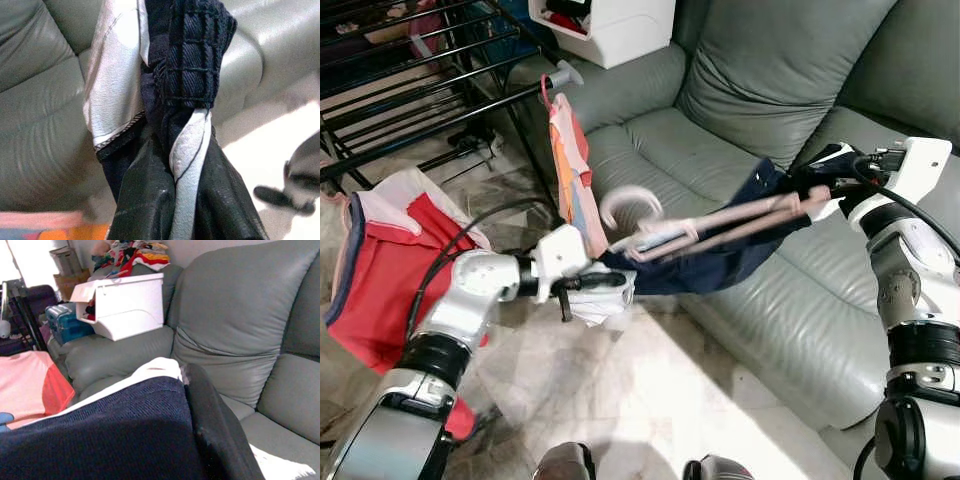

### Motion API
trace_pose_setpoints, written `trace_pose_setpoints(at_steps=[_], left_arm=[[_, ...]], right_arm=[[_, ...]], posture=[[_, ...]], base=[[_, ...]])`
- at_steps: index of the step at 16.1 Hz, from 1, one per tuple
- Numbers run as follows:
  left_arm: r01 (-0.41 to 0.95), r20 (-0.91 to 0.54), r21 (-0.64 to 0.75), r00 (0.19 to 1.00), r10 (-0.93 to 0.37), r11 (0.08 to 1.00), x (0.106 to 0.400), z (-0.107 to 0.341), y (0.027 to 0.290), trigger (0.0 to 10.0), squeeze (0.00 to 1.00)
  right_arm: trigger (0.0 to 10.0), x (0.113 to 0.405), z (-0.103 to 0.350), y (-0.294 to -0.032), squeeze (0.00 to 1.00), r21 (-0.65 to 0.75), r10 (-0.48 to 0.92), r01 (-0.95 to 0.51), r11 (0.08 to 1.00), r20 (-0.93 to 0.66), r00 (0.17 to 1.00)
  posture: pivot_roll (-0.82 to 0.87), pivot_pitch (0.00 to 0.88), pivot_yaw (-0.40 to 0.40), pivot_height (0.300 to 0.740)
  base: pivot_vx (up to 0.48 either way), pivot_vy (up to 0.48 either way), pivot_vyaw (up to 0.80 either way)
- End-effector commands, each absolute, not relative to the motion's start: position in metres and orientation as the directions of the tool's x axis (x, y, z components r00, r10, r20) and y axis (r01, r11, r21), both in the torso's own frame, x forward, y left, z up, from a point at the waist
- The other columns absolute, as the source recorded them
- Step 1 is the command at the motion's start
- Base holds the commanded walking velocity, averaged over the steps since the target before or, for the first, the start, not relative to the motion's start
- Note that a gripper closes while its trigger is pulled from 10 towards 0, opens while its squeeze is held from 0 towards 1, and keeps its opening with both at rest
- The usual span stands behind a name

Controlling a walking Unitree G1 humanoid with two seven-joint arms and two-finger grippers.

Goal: Hang hanger

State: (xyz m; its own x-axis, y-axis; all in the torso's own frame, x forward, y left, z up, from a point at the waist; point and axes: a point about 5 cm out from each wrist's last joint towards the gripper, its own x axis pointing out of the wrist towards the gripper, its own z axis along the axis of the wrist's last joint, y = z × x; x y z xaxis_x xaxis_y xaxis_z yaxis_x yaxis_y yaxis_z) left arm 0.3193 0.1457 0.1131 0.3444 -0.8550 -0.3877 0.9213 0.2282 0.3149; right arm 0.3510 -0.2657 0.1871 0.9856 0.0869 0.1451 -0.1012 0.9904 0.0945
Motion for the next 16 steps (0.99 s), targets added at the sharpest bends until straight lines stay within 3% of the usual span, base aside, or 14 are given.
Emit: trace_pose_setpoints(at_steps=[1,3,5,7,12,16], left_arm=[[0.918,-0.535,0.31,0.383,-0.753,0.247,0.316,0.094,0.174,0.0,0.0],[0.884,-0.605,0.38,0.46,-0.65,0.272,0.321,0.082,0.177,0.0,0.0],[0.789,-0.577,0.438,0.615,-0.538,0.432,0.332,0.076,0.176,0.1,0.0],[0.707,-0.451,0.368,0.704,-0.549,0.604,0.339,0.081,0.167,0.0,0.0],[0.637,-0.325,0.255,0.765,-0.556,0.727,0.342,0.09,0.18,0.0,0.0],[0.624,-0.36,0.291,0.774,-0.521,0.725,0.342,0.088,0.189,0.0,0.0]], right_arm=[[0.0,0.349,0.228,-0.283,0.0,0.042,0.032,-0.046,0.998,0.291,0.956],[0.0,0.352,0.232,-0.272,0.0,-0.005,0.071,-0.073,0.997,0.291,0.954],[0.0,0.356,0.226,-0.256,0.0,-0.12,0.122,-0.095,0.988,0.243,0.962],[0.0,0.356,0.218,-0.247,0.0,-0.197,0.173,-0.13,0.972,0.221,0.96],[0.0,0.352,0.206,-0.271,0.0,-0.29,0.073,-0.02,0.957,0.17,0.983],[0.0,0.349,0.199,-0.275,0.0,-0.309,0.063,-0.009,0.951,0.165,0.984]], posture=[[-0.09,0.032,0.035,0.74],[-0.1,0.031,0.036,0.74],[-0.1,0.031,0.038,0.74],[-0.1,0.031,0.038,0.74],[-0.09,0.032,0.031,0.74],[-0.09,0.032,0.033,0.74]], base=[[0.0,0.0,0.0],[0.0,0.0,0.0],[0.0,0.0,0.0],[0.0,0.0,0.0],[0.0,0.0,0.0],[0.0,0.0,0.0]])
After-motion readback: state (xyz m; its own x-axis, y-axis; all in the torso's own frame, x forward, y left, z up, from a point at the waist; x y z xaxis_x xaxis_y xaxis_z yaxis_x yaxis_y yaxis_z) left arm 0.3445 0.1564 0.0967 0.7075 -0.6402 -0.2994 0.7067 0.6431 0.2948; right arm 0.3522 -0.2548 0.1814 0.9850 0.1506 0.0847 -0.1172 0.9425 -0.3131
